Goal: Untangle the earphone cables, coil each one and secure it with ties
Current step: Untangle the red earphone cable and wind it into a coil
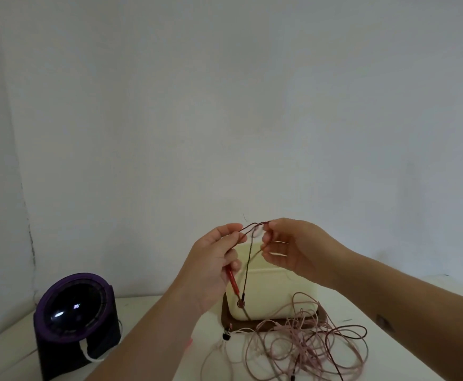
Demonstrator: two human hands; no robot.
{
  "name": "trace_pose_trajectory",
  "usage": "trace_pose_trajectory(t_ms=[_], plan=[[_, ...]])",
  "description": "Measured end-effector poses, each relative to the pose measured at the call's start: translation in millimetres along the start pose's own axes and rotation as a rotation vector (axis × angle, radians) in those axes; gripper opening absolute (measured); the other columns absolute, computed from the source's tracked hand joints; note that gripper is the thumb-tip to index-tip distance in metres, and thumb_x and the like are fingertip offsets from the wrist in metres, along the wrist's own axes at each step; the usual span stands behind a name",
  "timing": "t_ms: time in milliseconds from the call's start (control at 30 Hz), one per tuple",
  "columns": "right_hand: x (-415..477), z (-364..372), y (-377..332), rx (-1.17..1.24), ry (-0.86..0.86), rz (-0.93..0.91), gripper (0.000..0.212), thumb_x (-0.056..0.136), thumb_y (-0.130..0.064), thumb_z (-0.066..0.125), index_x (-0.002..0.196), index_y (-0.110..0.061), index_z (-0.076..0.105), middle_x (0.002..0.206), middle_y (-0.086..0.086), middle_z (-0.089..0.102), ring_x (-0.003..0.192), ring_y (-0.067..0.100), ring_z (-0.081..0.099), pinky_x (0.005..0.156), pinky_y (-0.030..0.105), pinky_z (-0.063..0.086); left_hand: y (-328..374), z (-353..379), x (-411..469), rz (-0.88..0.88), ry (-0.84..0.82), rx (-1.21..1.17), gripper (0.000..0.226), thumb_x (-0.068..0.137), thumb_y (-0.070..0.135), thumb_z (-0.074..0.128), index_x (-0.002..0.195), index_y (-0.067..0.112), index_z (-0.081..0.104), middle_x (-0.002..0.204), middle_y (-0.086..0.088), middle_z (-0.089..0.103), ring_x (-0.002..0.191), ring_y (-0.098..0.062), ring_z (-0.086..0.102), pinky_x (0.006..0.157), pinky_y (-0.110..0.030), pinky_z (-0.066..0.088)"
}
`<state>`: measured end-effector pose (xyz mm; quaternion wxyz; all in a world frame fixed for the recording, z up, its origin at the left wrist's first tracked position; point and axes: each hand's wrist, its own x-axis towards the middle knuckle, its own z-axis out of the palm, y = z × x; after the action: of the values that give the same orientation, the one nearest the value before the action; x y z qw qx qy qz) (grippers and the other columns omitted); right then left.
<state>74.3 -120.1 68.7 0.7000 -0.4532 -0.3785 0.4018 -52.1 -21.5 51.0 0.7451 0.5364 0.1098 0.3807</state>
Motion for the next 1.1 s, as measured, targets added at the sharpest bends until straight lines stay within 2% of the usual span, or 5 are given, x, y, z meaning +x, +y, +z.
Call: trace_pose_trajectory(t_ms=[233,500,667,933,1100], plan=[[2,-11,-7,-0.18,0.025,0.023,0.015,0.095,-0.013,0.048,0.085,-0.008,0.058,0.051,-0.005,0.024,0.04,0.008,0.022,0.039,0.019,0.022,1,-23,4,-0.084,-0.008,-0.155,0.015,0.091,0.006,0.05,0.089,0.01,0.064,0.07,-0.001,0.06,0.038,-0.004,0.033,0.039,-0.015,0.038],[-2,-10,-15,-0.842,0.011,-0.164,0.023,0.087,-0.033,0.065,0.088,-0.012,0.073,0.04,-0.015,0.04,0.047,0.011,0.02,0.05,0.022,0.022,-4,-49,7,-0.083,-0.005,0.381,0.021,0.095,0.004,0.044,0.096,0.013,0.063,0.083,-0.002,0.062,0.084,-0.014,0.068,0.066,-0.027,0.051],[2,-4,-13,-0.93,-0.009,-0.194,0.029,0.077,-0.045,0.071,0.075,-0.016,0.072,0.046,-0.009,0.031,0.043,0.008,0.02,0.043,0.017,0.02,-3,-34,0,-0.067,-0.213,0.393,0.017,0.096,0.01,0.048,0.101,0.008,0.063,0.059,0.004,0.053,0.065,-0.01,0.061,0.089,-0.035,0.047],[4,-21,-3,-0.702,-0.067,-0.025,0.027,0.09,-0.022,0.062,0.066,-0.011,0.061,0.053,-0.002,0.044,0.049,0.013,0.044,0.061,0.025,0.04,7,-36,2,-0.015,-0.103,0.311,0.016,0.095,0.017,0.05,0.086,0.009,0.061,0.056,0.006,0.027,0.043,-0.006,0.025,0.049,-0.02,0.036],[1,-18,9,-0.77,-0.196,0.096,0.015,0.091,-0.024,0.06,0.096,-0.011,0.063,0.093,0.003,0.067,0.086,0.015,0.067,0.08,0.027,0.053,8,-35,6,0.08,-0.126,0.646,0.025,0.097,0.026,0.048,0.08,0.017,0.066,0.054,0.007,0.03,0.044,-0.007,0.024,0.046,-0.02,0.03]])
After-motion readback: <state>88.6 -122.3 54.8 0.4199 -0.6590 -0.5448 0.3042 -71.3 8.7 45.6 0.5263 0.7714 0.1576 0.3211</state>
